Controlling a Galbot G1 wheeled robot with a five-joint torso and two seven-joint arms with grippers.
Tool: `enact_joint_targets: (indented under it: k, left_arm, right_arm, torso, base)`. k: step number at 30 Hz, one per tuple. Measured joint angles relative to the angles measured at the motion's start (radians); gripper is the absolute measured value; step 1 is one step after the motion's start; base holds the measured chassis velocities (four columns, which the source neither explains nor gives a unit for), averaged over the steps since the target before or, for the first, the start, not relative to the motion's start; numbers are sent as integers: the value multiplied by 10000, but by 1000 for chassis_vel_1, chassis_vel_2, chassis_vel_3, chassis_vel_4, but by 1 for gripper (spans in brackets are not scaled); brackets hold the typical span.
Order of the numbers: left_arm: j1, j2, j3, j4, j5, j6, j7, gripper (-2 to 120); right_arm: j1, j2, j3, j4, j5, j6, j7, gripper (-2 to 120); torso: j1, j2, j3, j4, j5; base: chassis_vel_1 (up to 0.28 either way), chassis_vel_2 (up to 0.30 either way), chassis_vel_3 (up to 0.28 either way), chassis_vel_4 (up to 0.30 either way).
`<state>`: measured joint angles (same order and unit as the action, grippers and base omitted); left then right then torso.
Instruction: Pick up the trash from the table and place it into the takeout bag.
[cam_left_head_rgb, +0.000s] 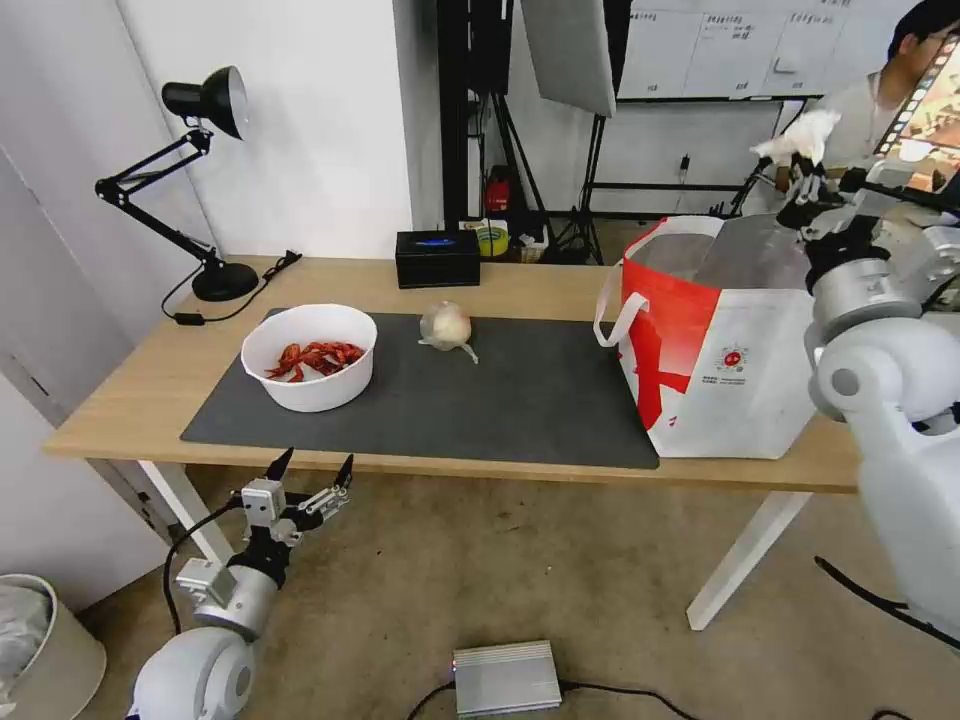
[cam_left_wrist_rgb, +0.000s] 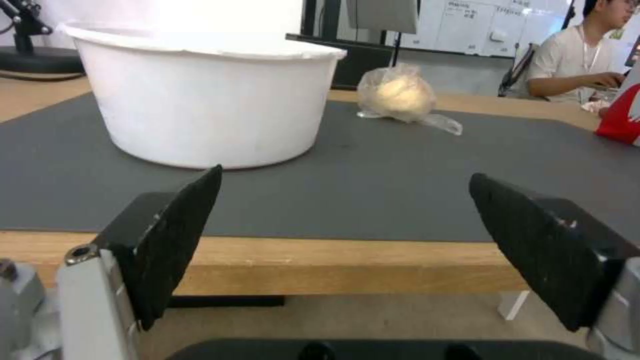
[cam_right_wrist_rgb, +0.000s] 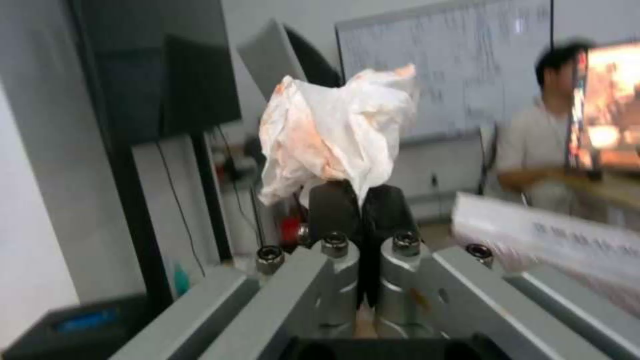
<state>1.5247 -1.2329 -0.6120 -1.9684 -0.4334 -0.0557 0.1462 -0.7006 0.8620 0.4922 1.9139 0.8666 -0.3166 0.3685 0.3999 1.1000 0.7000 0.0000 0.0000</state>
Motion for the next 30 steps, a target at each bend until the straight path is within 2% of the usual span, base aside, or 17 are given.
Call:
enact_joint_targets:
  k: [1, 3, 4, 7, 15, 28, 30]
  left_arm:
    - [0, 0, 0, 0, 0, 0, 0, 100]
    - [3, -2, -35, -10, -9, -3, 7, 100]
    - [3, -2, -35, -10, -9, -3, 7, 100]
    - [-21, -44, -31, 35, -13, -14, 19, 100]
    - [-23, -69, -11, 74, -13, -30, 71, 100]
    - [-3, -62, -36, 104, -21, -47, 99, 100]
    - [-1, -76, -36, 94, -22, -47, 101, 100]
  right_arm:
    - [0, 0, 0, 0, 0, 0, 0, 0]
    - [155, -116, 203, 23, 764, -896, 425, 0]
    - [155, -116, 203, 23, 764, -896, 425, 0]
    - [533, -295, 328, -10, 1755, -2184, 1068, 0]
    - [951, -313, 312, -300, 2784, -3516, 1978, 0]
    - [843, -162, 340, -447, 3087, -3722, 2263, 1]
    - [790, -154, 348, -429, 3090, -3721, 2265, 9]
  torso:
    - [0, 0, 0, 0, 0]
    - [0, 0, 0, -1, 2]
    - [0, 0, 0, -1, 2]
    - [1, 0, 0, 0, -1]
    - [1, 0, 0, 0, 0]
    - [1, 0, 0, 0, 0]
    - [1, 0, 0, 0, 0]
  base:
    - [0, 0, 0, 0]
    - [0, 0, 0, 0]
    - [0, 0, 0, 0]
    - [0, 0, 0, 0]
    - [0, 0, 0, 0]
    - [0, 0, 0, 0]
    - [0, 0, 0, 0]
